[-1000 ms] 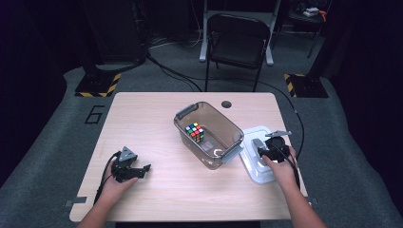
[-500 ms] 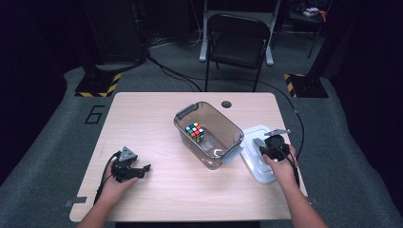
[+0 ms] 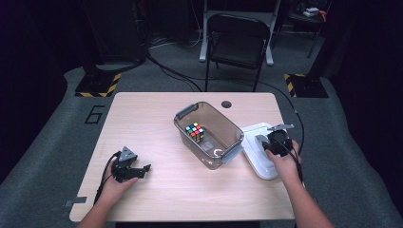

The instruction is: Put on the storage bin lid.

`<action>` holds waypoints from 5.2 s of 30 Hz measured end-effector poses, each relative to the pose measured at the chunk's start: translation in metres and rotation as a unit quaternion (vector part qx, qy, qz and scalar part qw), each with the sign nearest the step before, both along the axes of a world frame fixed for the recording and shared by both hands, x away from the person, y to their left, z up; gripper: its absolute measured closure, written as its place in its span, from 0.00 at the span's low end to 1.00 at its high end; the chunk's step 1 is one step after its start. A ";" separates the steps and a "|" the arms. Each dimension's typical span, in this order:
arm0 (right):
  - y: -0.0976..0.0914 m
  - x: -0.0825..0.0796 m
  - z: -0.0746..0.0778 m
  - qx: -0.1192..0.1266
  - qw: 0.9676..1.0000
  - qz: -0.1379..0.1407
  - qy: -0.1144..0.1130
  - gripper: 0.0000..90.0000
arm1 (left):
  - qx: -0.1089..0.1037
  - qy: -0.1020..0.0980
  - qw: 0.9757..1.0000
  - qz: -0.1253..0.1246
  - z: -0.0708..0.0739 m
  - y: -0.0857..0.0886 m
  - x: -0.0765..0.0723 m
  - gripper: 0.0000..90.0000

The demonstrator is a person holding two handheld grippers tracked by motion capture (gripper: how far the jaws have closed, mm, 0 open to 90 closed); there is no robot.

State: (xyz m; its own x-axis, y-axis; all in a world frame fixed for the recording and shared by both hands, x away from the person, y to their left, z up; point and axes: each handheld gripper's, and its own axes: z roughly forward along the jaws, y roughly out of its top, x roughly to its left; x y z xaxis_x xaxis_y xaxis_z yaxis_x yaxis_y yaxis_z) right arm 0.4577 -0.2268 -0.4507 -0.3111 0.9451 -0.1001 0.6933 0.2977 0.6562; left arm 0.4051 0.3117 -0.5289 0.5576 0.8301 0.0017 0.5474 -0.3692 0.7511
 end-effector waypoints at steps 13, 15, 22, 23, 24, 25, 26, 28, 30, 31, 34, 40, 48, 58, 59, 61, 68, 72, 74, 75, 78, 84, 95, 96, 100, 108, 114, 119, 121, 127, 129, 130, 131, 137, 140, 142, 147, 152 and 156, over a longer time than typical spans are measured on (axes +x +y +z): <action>-0.003 0.007 0.040 -0.004 1.000 -0.001 -0.013 0.74 | 0.003 -0.001 1.000 0.000 0.000 0.000 0.000 0.28; -0.004 0.009 0.045 -0.005 1.000 -0.001 -0.017 0.74 | 0.003 -0.001 1.000 0.000 0.000 0.000 0.000 0.28; -0.004 0.012 0.065 -0.005 1.000 0.002 -0.027 0.74 | 0.002 -0.001 1.000 0.000 0.000 0.000 0.000 0.28; -0.003 0.012 0.069 -0.004 1.000 0.003 -0.029 0.74 | 0.001 0.000 1.000 0.001 0.000 0.000 0.000 0.28; -0.003 0.013 0.072 -0.004 1.000 0.004 -0.031 0.74 | 0.000 0.000 1.000 0.002 0.000 0.000 0.000 0.28; -0.002 0.013 0.077 -0.003 0.999 0.006 -0.033 0.74 | 0.000 0.000 1.000 0.001 0.000 0.000 0.000 0.28; -0.001 0.013 0.080 -0.003 0.999 0.006 -0.032 0.74 | 0.000 0.000 1.000 0.001 0.000 0.000 0.000 0.28; 0.001 0.015 0.087 0.000 0.999 0.011 -0.038 0.74 | 0.002 -0.001 1.000 0.000 0.000 0.000 0.000 0.28; 0.003 0.015 0.092 0.000 0.999 0.013 -0.041 0.74 | 0.003 -0.001 1.000 -0.001 0.000 0.000 0.000 0.28; 0.007 0.016 0.098 -0.002 0.999 0.016 -0.043 0.74 | 0.003 -0.001 1.000 0.000 0.000 0.000 0.000 0.28; 0.013 0.017 0.104 -0.004 0.999 0.024 -0.046 0.74 | 0.003 -0.001 1.000 0.000 0.000 0.000 0.000 0.28; 0.029 0.019 0.111 -0.005 0.998 0.041 -0.052 0.74 | 0.003 -0.001 1.000 0.000 0.000 0.000 0.000 0.28; 0.055 0.023 0.115 -0.002 0.997 0.064 -0.053 0.74 | 0.003 -0.001 1.000 -0.001 0.000 0.000 0.000 0.28; 0.092 0.027 0.115 0.010 0.994 0.099 -0.053 0.74 | 0.003 -0.001 1.000 0.000 0.000 0.000 0.000 0.28; 0.100 0.027 0.115 0.013 0.993 0.103 -0.053 0.74 | 0.003 -0.001 1.000 -0.001 0.000 0.000 0.000 0.28; 0.107 0.028 0.114 0.015 0.992 0.111 -0.055 0.74 | 0.003 -0.001 1.000 -0.001 0.000 0.000 0.000 0.28; 0.127 0.029 0.115 0.015 0.990 0.131 -0.057 0.74 | 0.003 -0.001 1.000 0.000 0.000 0.000 0.000 0.28; 0.138 0.030 0.115 0.015 0.987 0.146 -0.063 0.74 | 0.003 -0.001 1.000 0.000 0.000 0.000 0.000 0.28; 0.146 0.029 0.115 0.011 0.986 0.155 -0.060 0.74 | 0.003 -0.001 1.000 -0.001 0.000 0.000 0.000 0.28; 0.148 0.029 0.114 0.012 0.986 0.156 -0.060 0.74 | 0.003 -0.001 1.000 -0.001 0.000 0.000 0.000 0.28; 0.153 0.029 0.114 0.012 0.985 0.160 -0.063 0.74 | 0.003 -0.001 1.000 -0.001 0.000 0.000 0.000 0.28; 0.167 0.028 0.110 0.010 0.983 0.174 -0.060 0.74 | 0.003 -0.001 1.000 -0.001 0.000 0.000 0.000 0.28; 0.185 0.023 0.101 0.016 0.978 0.198 -0.059 0.74 | 0.003 0.001 1.000 -0.002 0.000 0.000 0.000 0.28; 0.187 0.021 0.101 0.021 0.980 0.192 -0.052 0.74 | 0.003 0.001 1.000 -0.002 0.000 0.000 0.000 0.28; 0.189 0.021 0.098 0.018 0.978 0.201 -0.057 0.74 | 0.003 0.001 1.000 -0.001 0.000 0.000 0.000 0.28; 0.188 0.021 0.092 0.021 0.978 0.199 -0.052 0.74 | 0.003 0.001 1.000 -0.002 0.000 0.000 0.000 0.28; 0.186 0.022 0.090 0.019 0.977 0.204 -0.053 0.74 | 0.003 0.000 1.000 -0.002 0.000 0.000 0.000 0.28; 0.186 0.021 0.089 0.024 0.978 0.203 -0.053 0.74 | 0.003 0.001 1.000 -0.002 0.000 0.000 0.000 0.28; 0.184 0.021 0.088 0.026 0.977 0.204 -0.056 0.74 | 0.001 0.001 1.000 0.000 0.000 0.000 -0.001 0.28; 0.183 0.021 0.087 0.027 0.976 0.207 -0.058 0.73 | 0.002 0.001 1.000 -0.001 0.000 0.000 -0.001 0.28; 0.183 0.022 0.087 0.026 0.977 0.206 -0.052 0.67 | 0.001 0.001 1.000 0.000 0.000 0.000 -0.001 0.28; 0.182 0.022 0.087 0.030 0.977 0.204 -0.052 0.62 | 0.003 0.001 1.000 -0.002 0.000 0.000 0.000 0.28; 0.182 0.022 0.087 0.030 0.977 0.204 -0.052 0.62 | 0.003 0.001 1.000 -0.002 0.000 0.000 0.000 0.28; 0.177 0.019 0.093 0.050 0.979 0.192 -0.056 0.51 | 0.003 0.000 1.000 -0.002 0.000 0.000 0.000 0.28; 0.172 0.017 0.096 0.055 0.979 0.188 -0.056 0.49 | 0.003 0.000 1.000 -0.002 0.000 0.000 0.000 0.28; 0.169 0.016 0.098 0.055 0.978 0.189 -0.066 0.49 | 0.003 0.001 1.000 -0.002 0.000 0.000 0.000 0.28; 0.156 0.009 0.103 0.061 0.979 0.182 -0.066 0.47 | 0.003 0.000 1.000 -0.002 0.000 0.000 0.000 0.28; 0.137 0.004 0.104 0.063 0.979 0.177 -0.074 0.47 | 0.002 0.001 1.000 -0.001 0.000 0.000 0.000 0.28; 0.120 0.000 0.101 0.066 0.982 0.161 -0.072 0.47 | 0.000 0.001 1.000 0.000 0.000 0.000 -0.001 0.28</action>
